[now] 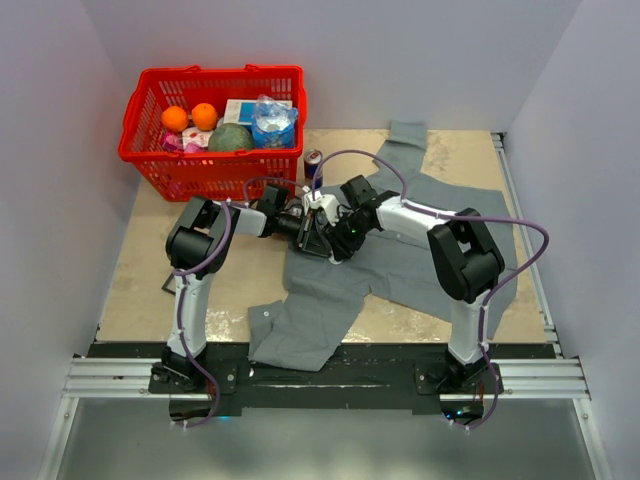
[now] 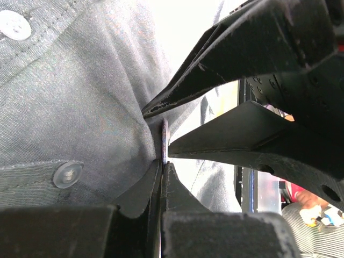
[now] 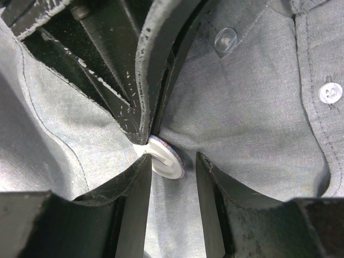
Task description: Remove the brooch from the garment
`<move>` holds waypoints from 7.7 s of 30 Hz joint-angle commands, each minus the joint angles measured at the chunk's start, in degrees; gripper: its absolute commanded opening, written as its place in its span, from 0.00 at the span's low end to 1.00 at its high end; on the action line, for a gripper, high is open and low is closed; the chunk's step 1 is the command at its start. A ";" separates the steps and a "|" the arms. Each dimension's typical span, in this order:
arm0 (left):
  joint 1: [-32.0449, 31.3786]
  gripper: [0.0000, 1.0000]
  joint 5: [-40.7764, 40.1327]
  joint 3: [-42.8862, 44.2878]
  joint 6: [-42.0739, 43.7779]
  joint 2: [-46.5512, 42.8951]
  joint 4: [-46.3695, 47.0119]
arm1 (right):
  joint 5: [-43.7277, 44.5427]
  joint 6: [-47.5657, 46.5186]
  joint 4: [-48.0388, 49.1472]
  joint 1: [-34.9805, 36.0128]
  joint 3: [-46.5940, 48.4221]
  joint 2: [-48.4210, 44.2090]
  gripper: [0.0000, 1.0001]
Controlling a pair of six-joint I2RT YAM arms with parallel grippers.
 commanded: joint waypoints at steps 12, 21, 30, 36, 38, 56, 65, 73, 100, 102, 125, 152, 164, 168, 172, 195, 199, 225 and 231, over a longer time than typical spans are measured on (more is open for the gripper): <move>0.69 0.00 3.17 1.40 -3.06 0.73 0.66 | 0.07 8.09 11.99 -0.61 -0.24 -3.32 0.41; 0.69 0.00 2.20 1.66 -2.27 0.11 -0.39 | -6.52 9.50 3.66 -1.32 5.20 -10.08 0.45; 0.69 0.00 1.94 2.71 -0.86 0.37 -2.06 | -2.93 5.81 -0.94 -4.21 -0.94 -21.33 0.49; 0.69 0.00 0.80 7.02 4.67 1.61 -7.42 | 1.29 9.76 -1.28 -9.57 2.30 -20.29 0.50; 0.69 0.00 0.36 8.51 6.77 1.61 -10.32 | 2.87 11.60 -0.06 -11.41 2.57 -19.32 0.50; -0.28 0.00 -8.08 19.59 29.35 -1.37 -29.57 | 7.42 -5.59 -6.46 -12.48 1.53 -17.73 0.56; -0.98 0.00 -15.29 18.54 37.72 -6.12 -40.65 | 9.57 -24.69 -9.80 -14.68 -7.98 -15.03 0.37; -4.05 0.00 -18.89 15.37 39.21 -10.07 -41.61 | 13.02 -5.90 -5.32 -23.78 -1.50 -5.44 0.35; 8.06 0.00 -53.77 12.38 72.58 -49.53 -68.40 | -5.02 0.35 -2.69 -21.62 -5.60 -26.87 0.52; 11.65 0.00 -58.08 10.38 75.67 -53.39 -71.74 | -6.25 3.24 -2.25 -21.53 -6.21 -26.96 0.52; 43.66 0.00 -49.39 -19.24 122.52 -62.63 -65.99 | -6.96 4.58 -1.81 -20.13 -1.82 -22.13 0.53; 49.89 0.00 -45.97 -30.78 136.67 -60.72 -52.42 | -5.03 4.57 -3.92 -19.25 0.02 -22.22 0.54; 52.45 0.00 -42.63 -31.83 147.75 -60.35 -54.62 | -3.97 4.67 -3.39 -19.33 -1.64 -22.66 0.55; 52.45 0.00 -41.49 -31.04 149.16 -60.44 -55.24 | -3.97 4.93 -2.78 -19.25 -2.87 -23.18 0.55; 52.54 0.00 -39.38 -30.95 150.22 -60.62 -52.78 | -3.97 5.11 -2.34 -19.33 -3.40 -23.10 0.55; 52.54 0.00 -34.80 -33.94 154.70 -61.15 -48.47 | -2.57 4.67 -2.60 -19.25 -3.76 -23.01 0.56; 52.54 0.00 -35.24 -34.90 154.96 -60.80 -46.54 | -2.65 4.75 -2.43 -19.33 -3.84 -22.83 0.56; 52.98 0.00 -37.53 -35.69 161.03 -57.98 -44.07 | -2.74 4.93 -2.95 -19.25 -2.26 -21.34 0.56; 54.12 0.18 -37.53 -35.52 162.70 -57.98 -44.42 | -2.66 4.84 -2.87 -19.33 -2.70 -21.51 0.56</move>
